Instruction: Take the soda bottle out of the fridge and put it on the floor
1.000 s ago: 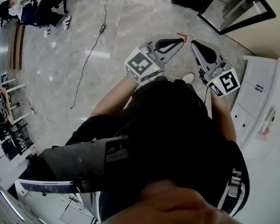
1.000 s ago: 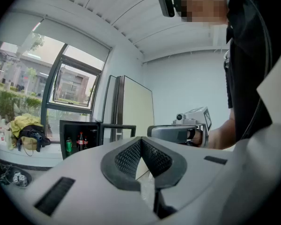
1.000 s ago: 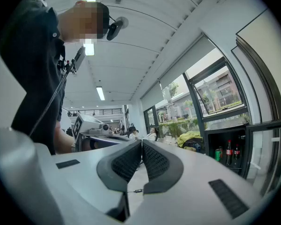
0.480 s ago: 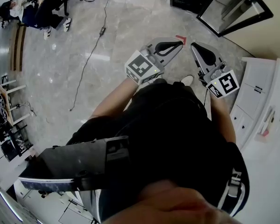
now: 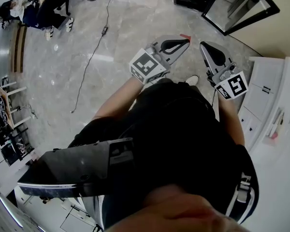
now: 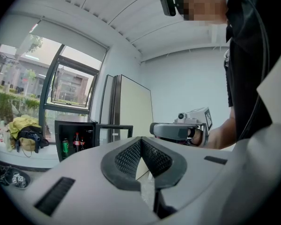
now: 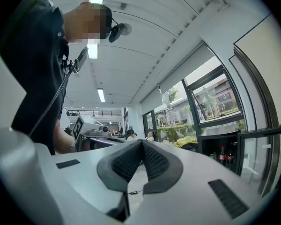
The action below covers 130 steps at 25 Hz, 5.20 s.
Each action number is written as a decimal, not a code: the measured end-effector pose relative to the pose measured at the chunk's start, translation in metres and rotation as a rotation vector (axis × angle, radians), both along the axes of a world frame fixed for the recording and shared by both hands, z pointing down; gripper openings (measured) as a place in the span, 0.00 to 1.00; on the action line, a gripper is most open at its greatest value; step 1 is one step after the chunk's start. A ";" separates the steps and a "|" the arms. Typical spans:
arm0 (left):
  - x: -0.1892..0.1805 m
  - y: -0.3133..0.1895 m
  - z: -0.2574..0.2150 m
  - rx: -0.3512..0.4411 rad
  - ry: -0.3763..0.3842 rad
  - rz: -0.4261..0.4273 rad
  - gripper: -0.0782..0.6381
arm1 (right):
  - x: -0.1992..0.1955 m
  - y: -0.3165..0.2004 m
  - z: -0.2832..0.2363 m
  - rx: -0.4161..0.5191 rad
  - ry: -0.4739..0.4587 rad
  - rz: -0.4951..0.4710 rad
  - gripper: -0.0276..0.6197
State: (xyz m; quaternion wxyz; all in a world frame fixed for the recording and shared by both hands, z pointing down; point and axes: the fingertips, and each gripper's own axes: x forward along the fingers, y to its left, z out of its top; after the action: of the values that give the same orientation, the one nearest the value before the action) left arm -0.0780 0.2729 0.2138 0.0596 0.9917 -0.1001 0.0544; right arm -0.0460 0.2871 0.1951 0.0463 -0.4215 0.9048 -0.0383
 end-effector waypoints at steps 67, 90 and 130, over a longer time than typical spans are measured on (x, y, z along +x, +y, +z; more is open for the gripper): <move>0.071 -0.264 0.036 -0.048 -0.008 0.056 0.11 | 0.063 -0.264 0.045 -0.101 0.041 0.056 0.06; 0.205 -0.403 0.079 -0.063 -0.135 -0.203 0.11 | 0.193 -0.416 0.105 -0.164 0.030 -0.105 0.07; 0.225 -0.572 0.288 -0.202 -0.119 -0.142 0.11 | 0.292 -0.686 0.326 -0.233 0.154 0.532 0.51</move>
State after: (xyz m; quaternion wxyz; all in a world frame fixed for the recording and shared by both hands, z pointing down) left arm 0.1470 -0.2992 0.5019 0.1570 0.9661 -0.1672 0.1187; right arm 0.2465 -0.3987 0.5213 -0.0627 -0.6480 0.7529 -0.0963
